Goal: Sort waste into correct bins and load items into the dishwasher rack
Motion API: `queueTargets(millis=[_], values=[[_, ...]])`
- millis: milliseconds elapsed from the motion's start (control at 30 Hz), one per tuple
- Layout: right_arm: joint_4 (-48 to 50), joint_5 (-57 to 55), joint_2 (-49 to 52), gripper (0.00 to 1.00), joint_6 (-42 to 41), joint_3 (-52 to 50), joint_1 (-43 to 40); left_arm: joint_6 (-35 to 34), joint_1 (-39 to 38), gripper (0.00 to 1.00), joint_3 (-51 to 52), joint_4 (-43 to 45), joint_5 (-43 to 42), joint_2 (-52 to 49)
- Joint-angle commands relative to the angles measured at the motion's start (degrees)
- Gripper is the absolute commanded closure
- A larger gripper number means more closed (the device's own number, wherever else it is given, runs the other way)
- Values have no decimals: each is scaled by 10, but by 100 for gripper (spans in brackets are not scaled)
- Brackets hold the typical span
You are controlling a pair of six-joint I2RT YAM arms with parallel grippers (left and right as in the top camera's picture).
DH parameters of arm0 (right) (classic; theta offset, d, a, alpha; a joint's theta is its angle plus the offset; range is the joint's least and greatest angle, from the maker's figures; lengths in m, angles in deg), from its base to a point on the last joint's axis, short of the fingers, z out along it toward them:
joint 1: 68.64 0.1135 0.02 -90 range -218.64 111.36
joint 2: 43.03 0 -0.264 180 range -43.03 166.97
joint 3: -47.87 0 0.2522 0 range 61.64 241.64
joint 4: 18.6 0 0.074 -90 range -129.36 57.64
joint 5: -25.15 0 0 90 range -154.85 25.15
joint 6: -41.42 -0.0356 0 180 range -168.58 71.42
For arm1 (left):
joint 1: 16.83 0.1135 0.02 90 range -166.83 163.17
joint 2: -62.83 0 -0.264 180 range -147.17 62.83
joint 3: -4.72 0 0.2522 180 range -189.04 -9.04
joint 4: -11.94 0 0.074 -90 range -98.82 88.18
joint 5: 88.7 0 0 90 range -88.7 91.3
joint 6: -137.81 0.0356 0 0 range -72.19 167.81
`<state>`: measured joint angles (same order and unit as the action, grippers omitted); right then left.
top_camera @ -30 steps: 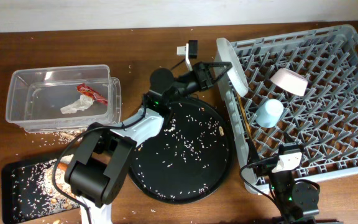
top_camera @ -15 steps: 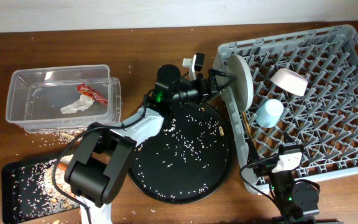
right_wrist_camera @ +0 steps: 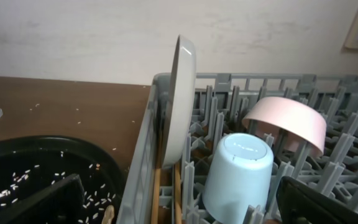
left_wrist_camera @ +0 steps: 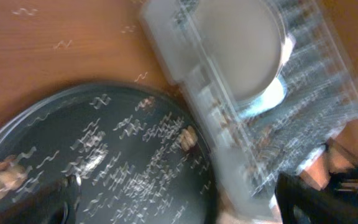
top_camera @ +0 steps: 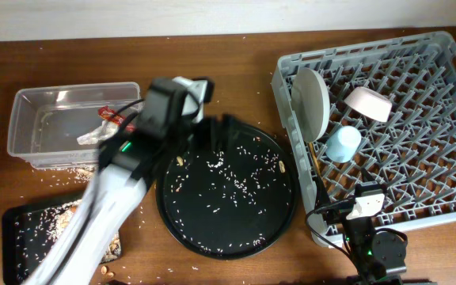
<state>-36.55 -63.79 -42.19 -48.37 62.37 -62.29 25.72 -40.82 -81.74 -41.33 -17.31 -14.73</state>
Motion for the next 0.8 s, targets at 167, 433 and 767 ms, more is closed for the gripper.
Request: queueTargets(millis=[167,433,767], values=[[-1,2,-4,2,-2,-4,-4,83,-2,1,-6,-297,267,271],[-1,2,-4,2,-2,-4,-4,313,-2,1,17,-297,305,399],[-1,2,-4,2,-2,-4,-4,344,66,1,312,82,283,459]])
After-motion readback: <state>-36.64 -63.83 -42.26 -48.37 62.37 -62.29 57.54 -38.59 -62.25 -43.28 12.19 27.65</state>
